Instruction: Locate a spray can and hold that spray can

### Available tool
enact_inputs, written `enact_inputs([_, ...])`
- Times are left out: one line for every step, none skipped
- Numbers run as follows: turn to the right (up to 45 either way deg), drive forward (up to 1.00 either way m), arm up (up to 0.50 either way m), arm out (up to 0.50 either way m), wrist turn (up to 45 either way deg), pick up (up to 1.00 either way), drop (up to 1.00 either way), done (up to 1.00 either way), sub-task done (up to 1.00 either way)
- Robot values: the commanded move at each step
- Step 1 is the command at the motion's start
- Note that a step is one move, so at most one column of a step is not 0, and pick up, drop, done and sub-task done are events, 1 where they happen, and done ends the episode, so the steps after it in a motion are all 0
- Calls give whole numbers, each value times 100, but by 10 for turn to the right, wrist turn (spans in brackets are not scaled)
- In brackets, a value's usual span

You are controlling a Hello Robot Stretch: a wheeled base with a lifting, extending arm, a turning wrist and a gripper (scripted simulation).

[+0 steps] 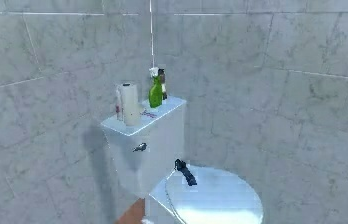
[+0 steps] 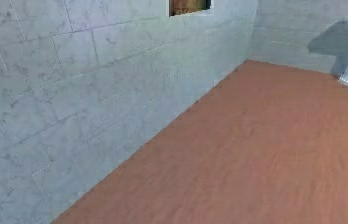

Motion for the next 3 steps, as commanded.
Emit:
enact_inputs([-450,0,0,0,0,0,0,0,0])
enact_inputs([-330,0,0,0,0,0,0,0,0])
enact_inputs([450,0,0,0,0,0,0,0,0])
